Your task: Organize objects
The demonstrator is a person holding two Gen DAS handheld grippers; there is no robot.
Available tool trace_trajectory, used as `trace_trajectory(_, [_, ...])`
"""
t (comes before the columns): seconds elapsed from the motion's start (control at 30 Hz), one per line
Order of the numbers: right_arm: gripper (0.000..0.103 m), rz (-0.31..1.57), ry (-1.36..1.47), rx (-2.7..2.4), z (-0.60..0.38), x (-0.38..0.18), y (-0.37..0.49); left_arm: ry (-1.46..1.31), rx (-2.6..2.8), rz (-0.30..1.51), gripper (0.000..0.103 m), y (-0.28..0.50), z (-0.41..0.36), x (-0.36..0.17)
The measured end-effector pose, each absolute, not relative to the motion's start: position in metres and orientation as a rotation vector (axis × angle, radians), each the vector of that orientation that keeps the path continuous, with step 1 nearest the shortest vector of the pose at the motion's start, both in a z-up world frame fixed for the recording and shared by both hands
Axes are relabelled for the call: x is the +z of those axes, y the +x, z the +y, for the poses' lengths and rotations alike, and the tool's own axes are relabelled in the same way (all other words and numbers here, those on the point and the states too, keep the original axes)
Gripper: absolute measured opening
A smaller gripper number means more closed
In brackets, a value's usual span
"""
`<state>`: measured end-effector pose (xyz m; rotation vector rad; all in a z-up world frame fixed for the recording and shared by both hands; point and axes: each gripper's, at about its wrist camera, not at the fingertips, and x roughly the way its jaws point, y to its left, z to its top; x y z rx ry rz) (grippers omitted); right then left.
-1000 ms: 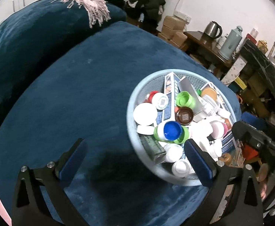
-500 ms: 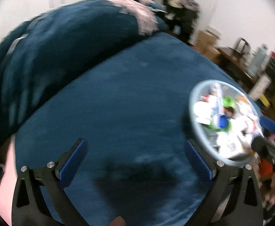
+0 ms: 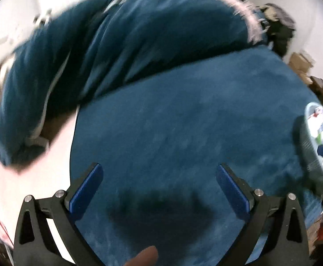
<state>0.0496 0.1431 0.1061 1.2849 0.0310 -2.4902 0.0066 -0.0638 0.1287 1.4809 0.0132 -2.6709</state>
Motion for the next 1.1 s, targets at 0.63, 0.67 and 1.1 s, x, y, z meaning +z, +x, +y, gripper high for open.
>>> trace_trajectory(0.63, [0.103,0.149,1.722,-2.364,0.130,-0.016,0.032,1.763,-2.327,0.310,0.103,0.060,-0.105,-0.010])
trace_trajectory(0.67, [0.103,0.159,1.735,-2.363,0.129,-0.020,0.031,1.760,-2.332,0.316,0.103,0.060,-0.105,-0.010])
trace_trajectory(1.1, [0.103,0.245,1.600,-2.515,0.118,-0.031,0.037,1.736,-2.377,0.328,0.103,0.066,-0.099,-0.013])
